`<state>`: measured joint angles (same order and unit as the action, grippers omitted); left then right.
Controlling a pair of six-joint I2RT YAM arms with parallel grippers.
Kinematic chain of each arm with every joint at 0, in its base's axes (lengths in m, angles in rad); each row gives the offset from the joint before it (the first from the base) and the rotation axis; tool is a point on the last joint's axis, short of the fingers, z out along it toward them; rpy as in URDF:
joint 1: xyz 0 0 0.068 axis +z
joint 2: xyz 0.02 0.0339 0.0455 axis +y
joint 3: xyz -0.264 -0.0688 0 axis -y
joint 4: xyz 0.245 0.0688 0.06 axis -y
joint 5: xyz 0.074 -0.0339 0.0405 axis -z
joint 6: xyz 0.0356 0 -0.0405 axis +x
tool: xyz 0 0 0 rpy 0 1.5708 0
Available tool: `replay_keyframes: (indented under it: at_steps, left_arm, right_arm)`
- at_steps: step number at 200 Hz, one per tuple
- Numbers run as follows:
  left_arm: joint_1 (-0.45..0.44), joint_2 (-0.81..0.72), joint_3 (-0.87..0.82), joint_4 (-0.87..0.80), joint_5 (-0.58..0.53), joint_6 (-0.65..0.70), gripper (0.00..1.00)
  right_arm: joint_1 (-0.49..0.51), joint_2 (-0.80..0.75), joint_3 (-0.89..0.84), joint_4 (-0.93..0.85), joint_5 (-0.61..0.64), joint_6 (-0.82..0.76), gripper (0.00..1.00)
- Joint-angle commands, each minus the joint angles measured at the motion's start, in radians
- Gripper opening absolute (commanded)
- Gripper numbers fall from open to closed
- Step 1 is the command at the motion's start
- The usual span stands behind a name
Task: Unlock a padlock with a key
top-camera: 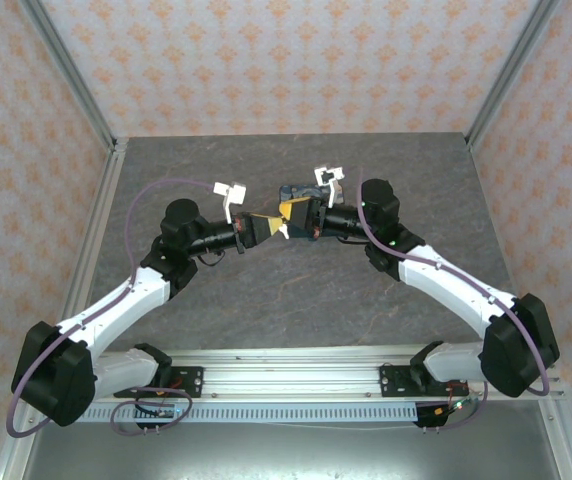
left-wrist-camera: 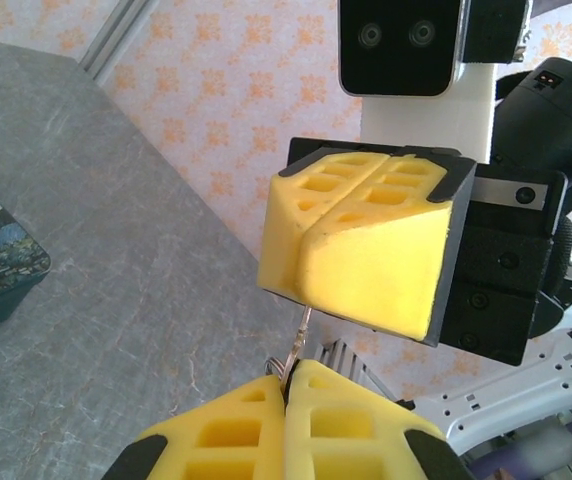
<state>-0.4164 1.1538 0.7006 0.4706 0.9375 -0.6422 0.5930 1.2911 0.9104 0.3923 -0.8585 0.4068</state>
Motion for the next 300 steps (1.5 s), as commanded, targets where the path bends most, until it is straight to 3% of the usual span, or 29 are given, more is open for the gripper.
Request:
replay_keyframes:
  at_steps: [1,22,42,70,92,118,177,201,227,300]
  left_arm:
    - [0.005,-0.047,0.032,-0.119,-0.044,0.098,0.0]
    - [0.018,-0.076,0.016,-0.205,-0.099,0.153,0.0]
    - [0.028,-0.09,0.004,-0.267,-0.153,0.18,0.0]
    - [0.028,-0.074,0.04,-0.436,-0.31,0.27,0.0]
    - [0.031,0.001,0.089,-0.525,-0.477,0.319,0.0]
    - [0.048,0.175,0.182,-0.542,-0.582,0.331,0.0]
    - [0.051,0.582,0.466,-0.561,-0.671,0.293,0.0]
    - [0.048,0.693,0.537,-0.56,-0.644,0.277,0.0]
    - [0.024,0.75,0.571,-0.545,-0.633,0.279,0.0]
    - [-0.035,0.686,0.463,-0.508,-0.644,0.29,0.0]
  right_arm:
    - [0.005,-0.025,0.008,-0.056,0.074,-0.036,0.16]
    - [-0.003,-0.055,0.034,-0.206,0.149,-0.102,0.47]
    - [-0.024,-0.076,0.072,-0.363,0.264,-0.151,0.57]
    - [-0.073,-0.035,0.152,-0.623,0.567,-0.179,0.71]
    - [-0.181,0.088,0.229,-0.771,0.693,-0.146,0.72]
    - [-0.31,0.275,0.326,-0.827,0.597,-0.107,0.73]
    - [-0.323,0.605,0.551,-0.95,0.575,-0.125,0.65]
    - [-0.324,0.612,0.503,-0.904,0.542,-0.108,0.64]
    - [-0.319,0.584,0.394,-0.769,0.427,-0.076,0.6]
    - [-0.239,0.474,0.22,-0.689,0.398,-0.036,0.52]
